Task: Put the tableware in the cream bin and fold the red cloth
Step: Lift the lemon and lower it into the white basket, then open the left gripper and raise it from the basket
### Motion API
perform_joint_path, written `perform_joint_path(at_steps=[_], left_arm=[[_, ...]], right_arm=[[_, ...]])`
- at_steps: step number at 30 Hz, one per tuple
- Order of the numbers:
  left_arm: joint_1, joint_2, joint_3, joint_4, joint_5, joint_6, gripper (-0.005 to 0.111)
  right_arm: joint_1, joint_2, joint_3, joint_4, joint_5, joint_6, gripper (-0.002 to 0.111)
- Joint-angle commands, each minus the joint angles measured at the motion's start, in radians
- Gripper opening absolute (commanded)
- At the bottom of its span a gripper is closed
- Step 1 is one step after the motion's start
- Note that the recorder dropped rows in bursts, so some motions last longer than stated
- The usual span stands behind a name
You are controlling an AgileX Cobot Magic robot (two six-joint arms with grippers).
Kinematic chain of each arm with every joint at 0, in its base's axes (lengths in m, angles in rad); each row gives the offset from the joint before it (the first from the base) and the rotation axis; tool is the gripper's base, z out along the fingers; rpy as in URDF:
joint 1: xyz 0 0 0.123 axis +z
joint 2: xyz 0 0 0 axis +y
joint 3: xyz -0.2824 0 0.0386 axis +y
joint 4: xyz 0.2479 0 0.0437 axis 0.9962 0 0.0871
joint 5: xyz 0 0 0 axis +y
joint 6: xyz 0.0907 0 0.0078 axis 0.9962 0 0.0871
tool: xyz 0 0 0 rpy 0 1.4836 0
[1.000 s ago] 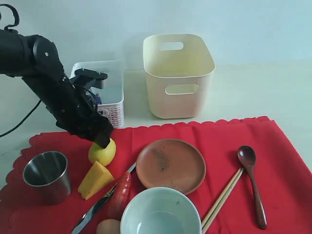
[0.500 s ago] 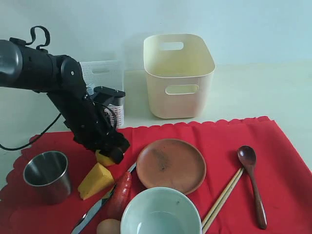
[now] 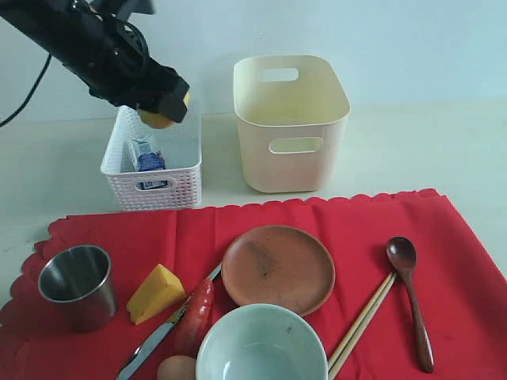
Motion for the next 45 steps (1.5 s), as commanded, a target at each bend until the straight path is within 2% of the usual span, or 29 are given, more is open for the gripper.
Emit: perform_joint_path(at_steps=[1, 6, 19, 27, 30, 32, 35, 37, 42, 45], left_arm=[[0.056, 0.038, -0.040, 0.000, -0.052, -0.045, 0.000], [0.084, 0.145, -0.105, -0.005, -0.056, -0.047, 0.000], [0.084, 0.422, -0.310, -0.061, -0.175, -0.047, 0.000], [0.106, 0.502, -0.341, -0.058, -0.206, -0.091, 0.001], [0.108, 0.504, -0.341, -0.058, -0.192, -0.091, 0.014], [0.108, 0.502, -0.341, -0.058, -0.179, -0.091, 0.030], [0.108, 0.484, -0.341, -0.058, -0.151, -0.091, 0.061], [0.108, 0.467, -0.341, -0.058, -0.131, -0.089, 0.074], [0.108, 0.406, -0.341, -0.058, -0.046, -0.089, 0.073], [0.106, 0.326, -0.341, -0.058, 0.079, -0.082, 0.071]], right_arm=[[-0.005, -0.005, 0.005, 0.002, -0.011, 0.001, 0.000], [-0.005, -0.005, 0.005, 0.002, -0.011, 0.001, 0.000], [-0.005, -0.005, 0.005, 0.002, -0.011, 0.001, 0.000], [-0.005, -0.005, 0.005, 0.000, -0.011, 0.001, 0.000], [-0.005, -0.005, 0.005, 0.000, -0.011, 0.001, 0.000], [-0.005, -0.005, 0.005, 0.000, -0.011, 0.001, 0.000], [-0.005, -0.005, 0.005, 0.000, -0.011, 0.001, 0.000], [-0.005, -0.005, 0.005, 0.000, -0.011, 0.001, 0.000], [-0.005, -0.005, 0.005, 0.000, -0.011, 0.001, 0.000], [-0.005, -0.005, 0.005, 0.000, -0.011, 0.001, 0.000]])
